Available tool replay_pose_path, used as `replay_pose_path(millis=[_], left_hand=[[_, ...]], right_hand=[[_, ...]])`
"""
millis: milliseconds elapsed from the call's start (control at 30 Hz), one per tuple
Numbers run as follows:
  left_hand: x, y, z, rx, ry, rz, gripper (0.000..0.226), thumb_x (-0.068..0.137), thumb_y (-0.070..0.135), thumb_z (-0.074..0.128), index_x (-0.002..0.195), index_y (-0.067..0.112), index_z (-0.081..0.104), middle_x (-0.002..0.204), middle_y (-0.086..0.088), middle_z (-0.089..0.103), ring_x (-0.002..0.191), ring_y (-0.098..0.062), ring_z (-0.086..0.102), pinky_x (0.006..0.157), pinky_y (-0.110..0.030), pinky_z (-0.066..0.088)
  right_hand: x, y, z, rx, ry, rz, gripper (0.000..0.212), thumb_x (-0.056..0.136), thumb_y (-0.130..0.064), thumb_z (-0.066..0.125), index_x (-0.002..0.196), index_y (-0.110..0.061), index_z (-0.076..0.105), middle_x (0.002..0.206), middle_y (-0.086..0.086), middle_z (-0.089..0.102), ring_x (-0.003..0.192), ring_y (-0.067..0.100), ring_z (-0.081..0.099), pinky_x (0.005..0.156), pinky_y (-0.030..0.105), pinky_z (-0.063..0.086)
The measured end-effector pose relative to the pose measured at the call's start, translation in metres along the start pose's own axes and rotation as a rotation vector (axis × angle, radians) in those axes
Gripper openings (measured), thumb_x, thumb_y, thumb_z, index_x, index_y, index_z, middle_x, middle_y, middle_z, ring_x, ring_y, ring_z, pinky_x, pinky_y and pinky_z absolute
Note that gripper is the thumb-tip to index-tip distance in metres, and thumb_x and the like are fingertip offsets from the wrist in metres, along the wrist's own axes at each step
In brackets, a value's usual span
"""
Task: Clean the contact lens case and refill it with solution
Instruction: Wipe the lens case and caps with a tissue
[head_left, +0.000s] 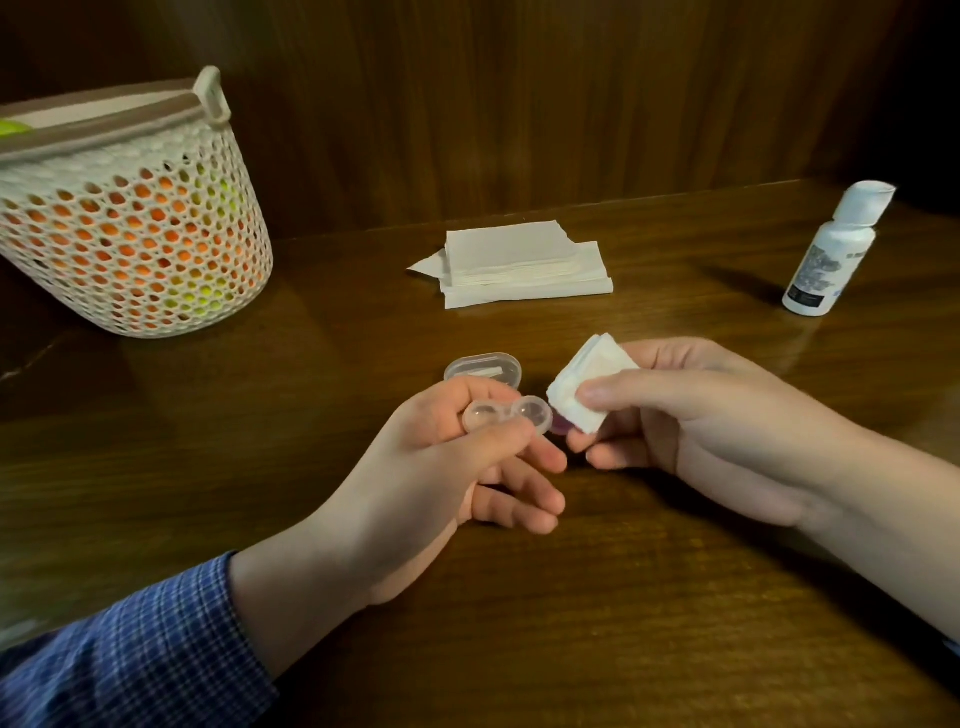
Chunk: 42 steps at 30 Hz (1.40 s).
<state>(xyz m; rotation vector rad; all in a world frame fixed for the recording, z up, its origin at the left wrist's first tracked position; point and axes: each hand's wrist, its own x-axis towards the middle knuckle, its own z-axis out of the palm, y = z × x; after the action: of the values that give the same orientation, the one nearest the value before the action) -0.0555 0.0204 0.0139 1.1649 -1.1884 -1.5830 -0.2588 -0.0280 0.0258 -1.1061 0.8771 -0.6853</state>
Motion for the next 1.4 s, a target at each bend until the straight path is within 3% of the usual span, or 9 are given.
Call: replay_pose_path(millis=[200,400,533,600,733,867,1000,1267,1400], left_hand=[[0.0,0.001,0.001,-0.074,-0.014,-0.11,0.035,0.092,0.026,0.058,0.117,0.003,0.052,0.073,-0.011,0.063,0.053,-0.018,0.06,0.045,-0.027,0.052],[0.003,0.008,-0.01,-0.226,-0.247,-0.316,0.052,0.103,0.055,0.025,0.106,0.01,0.05,0.071,-0.008,0.053,0.057,-0.018,0.05,0.051,-0.034,0.055],[0.003,0.007,-0.014,-0.265,-0.339,-0.368,0.064,0.105,0.054,0.022,0.078,0.007,0.056,0.074,-0.007,0.046,0.059,-0.017,0.044,0.052,-0.032,0.055],[0.002,0.006,-0.014,-0.286,-0.327,-0.353,0.056,0.106,0.05,0.027,0.082,0.008,0.056,0.075,-0.006,0.043,0.06,-0.016,0.043,0.052,-0.031,0.054],[0.001,0.004,-0.013,-0.322,-0.235,-0.327,0.043,0.103,0.043,0.039,0.119,0.01,0.06,0.077,-0.004,0.05,0.06,-0.014,0.047,0.052,-0.031,0.052],[0.002,0.003,-0.014,-0.366,-0.201,-0.289,0.035,0.089,0.03,0.062,0.111,0.004,0.066,0.078,-0.004,0.05,0.065,-0.015,0.048,0.064,-0.035,0.056],[0.003,0.003,-0.017,-0.457,-0.219,-0.255,0.032,0.098,0.022,0.05,0.092,0.007,0.078,0.083,-0.005,0.053,0.07,-0.016,0.053,0.075,-0.038,0.057],[0.001,0.002,-0.014,-0.53,-0.239,-0.181,0.031,0.092,0.015,0.058,0.118,0.001,0.068,0.094,-0.012,0.067,0.084,-0.02,0.068,0.086,-0.04,0.06],[-0.001,-0.001,-0.012,-0.497,-0.34,-0.147,0.044,0.097,0.013,0.056,0.139,-0.001,0.058,0.115,-0.015,0.065,0.098,-0.022,0.069,0.096,-0.039,0.056]], right_hand=[[-0.001,0.003,0.001,-0.005,-0.159,0.033,0.015,0.081,-0.015,0.077,0.094,-0.011,0.082,0.093,0.017,0.077,0.084,0.019,0.075,0.067,0.022,0.061],[-0.001,0.002,0.002,0.074,-0.117,0.036,0.025,0.076,-0.012,0.072,0.098,-0.004,0.081,0.102,0.021,0.078,0.09,0.021,0.077,0.075,0.025,0.063],[-0.002,-0.001,0.003,0.107,-0.061,0.045,0.031,0.075,-0.01,0.071,0.103,0.001,0.077,0.103,0.021,0.078,0.092,0.023,0.078,0.074,0.026,0.063],[-0.004,-0.001,0.004,0.053,-0.044,0.004,0.029,0.076,-0.013,0.071,0.102,-0.002,0.078,0.099,0.019,0.079,0.088,0.02,0.077,0.072,0.024,0.063],[-0.007,-0.001,0.002,-0.056,0.005,-0.085,0.019,0.088,-0.011,0.069,0.102,-0.004,0.078,0.091,0.014,0.077,0.08,0.017,0.071,0.065,0.022,0.06],[-0.008,-0.001,0.001,-0.122,0.007,-0.131,0.019,0.09,-0.011,0.068,0.106,-0.003,0.076,0.089,0.014,0.075,0.077,0.016,0.07,0.064,0.023,0.057],[-0.008,-0.001,-0.001,-0.125,0.004,-0.139,0.018,0.09,-0.012,0.069,0.104,-0.005,0.076,0.089,0.014,0.075,0.075,0.014,0.069,0.063,0.024,0.056],[-0.01,0.003,-0.002,-0.187,0.028,-0.303,0.014,0.087,-0.011,0.072,0.099,-0.009,0.079,0.087,0.01,0.077,0.074,0.012,0.07,0.063,0.022,0.057],[-0.014,0.008,0.002,-0.525,0.075,-0.558,0.008,0.09,-0.012,0.073,0.097,-0.015,0.077,0.086,0.006,0.076,0.078,0.015,0.072,0.068,0.026,0.058]])
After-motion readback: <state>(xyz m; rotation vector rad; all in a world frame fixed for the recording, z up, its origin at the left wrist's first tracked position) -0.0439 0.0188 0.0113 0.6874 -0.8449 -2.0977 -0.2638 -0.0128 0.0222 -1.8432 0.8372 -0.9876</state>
